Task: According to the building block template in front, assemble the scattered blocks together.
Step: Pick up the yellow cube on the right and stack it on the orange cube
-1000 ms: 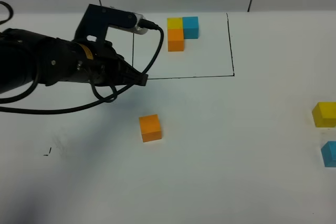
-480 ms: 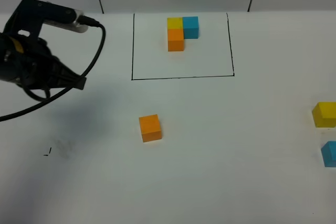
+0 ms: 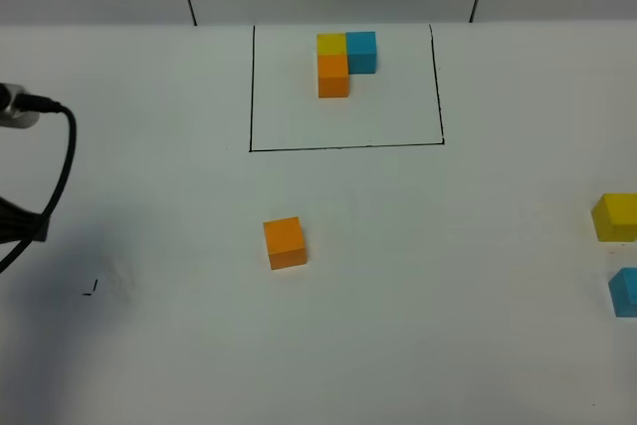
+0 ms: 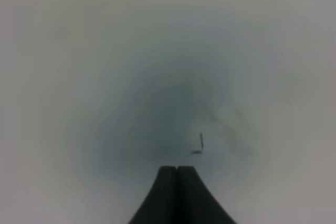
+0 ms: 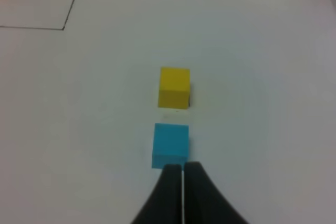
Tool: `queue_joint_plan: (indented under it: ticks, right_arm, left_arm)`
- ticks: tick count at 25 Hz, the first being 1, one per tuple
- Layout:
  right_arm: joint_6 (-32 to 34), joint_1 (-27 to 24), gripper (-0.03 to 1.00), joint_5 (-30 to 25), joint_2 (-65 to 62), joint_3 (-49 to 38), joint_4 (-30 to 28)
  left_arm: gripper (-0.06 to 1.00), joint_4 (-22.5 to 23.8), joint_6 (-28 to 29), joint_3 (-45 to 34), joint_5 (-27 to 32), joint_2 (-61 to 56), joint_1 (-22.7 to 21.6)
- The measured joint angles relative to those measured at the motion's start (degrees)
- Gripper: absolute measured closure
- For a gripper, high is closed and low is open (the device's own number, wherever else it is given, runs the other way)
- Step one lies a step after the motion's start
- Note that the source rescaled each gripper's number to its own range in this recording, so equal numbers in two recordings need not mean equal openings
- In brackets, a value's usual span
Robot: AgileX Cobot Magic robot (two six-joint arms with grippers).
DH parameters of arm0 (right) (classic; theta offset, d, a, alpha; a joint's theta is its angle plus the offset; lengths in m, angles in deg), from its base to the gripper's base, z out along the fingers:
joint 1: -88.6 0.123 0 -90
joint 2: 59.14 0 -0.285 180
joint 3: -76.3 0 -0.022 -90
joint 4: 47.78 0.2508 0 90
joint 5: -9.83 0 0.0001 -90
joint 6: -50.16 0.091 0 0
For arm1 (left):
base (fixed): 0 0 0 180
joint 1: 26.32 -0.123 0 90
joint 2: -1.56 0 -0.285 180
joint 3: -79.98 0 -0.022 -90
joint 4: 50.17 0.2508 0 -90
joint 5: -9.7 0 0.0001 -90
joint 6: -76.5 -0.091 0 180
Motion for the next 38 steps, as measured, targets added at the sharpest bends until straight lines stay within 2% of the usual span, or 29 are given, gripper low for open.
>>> queue_joint_plan:
  ticks: [4, 14, 22, 29, 38]
  right_arm:
    - [0.0, 0.0, 0.96, 0.0, 0.0, 0.0, 0.0]
    - [0.0, 0.0, 0.96, 0.0, 0.0, 0.0, 0.0]
    - [0.0, 0.0, 0.96, 0.0, 0.0, 0.0, 0.0]
    - [0.0, 0.0, 0.96, 0.0, 0.0, 0.0, 0.0]
    - [0.0, 0.0, 0.96, 0.0, 0.0, 0.0, 0.0]
  left_arm:
    - [0.94, -0.64, 0.11, -2.99, 5.01, -6.84, -3.19]
    - [0.94, -1.27, 1.84, -11.77, 9.43, -23.57, -6.67]
    - [0.94, -1.7, 1.91, -11.97, 9.97, -31.75, -7.01]
    - [0.94, -2.72, 2.62, -10.37, 18.56, -34.13, -7.01]
    - [0.94, -3.11, 4.73, -11.44, 20.97, -39.99, -7.01]
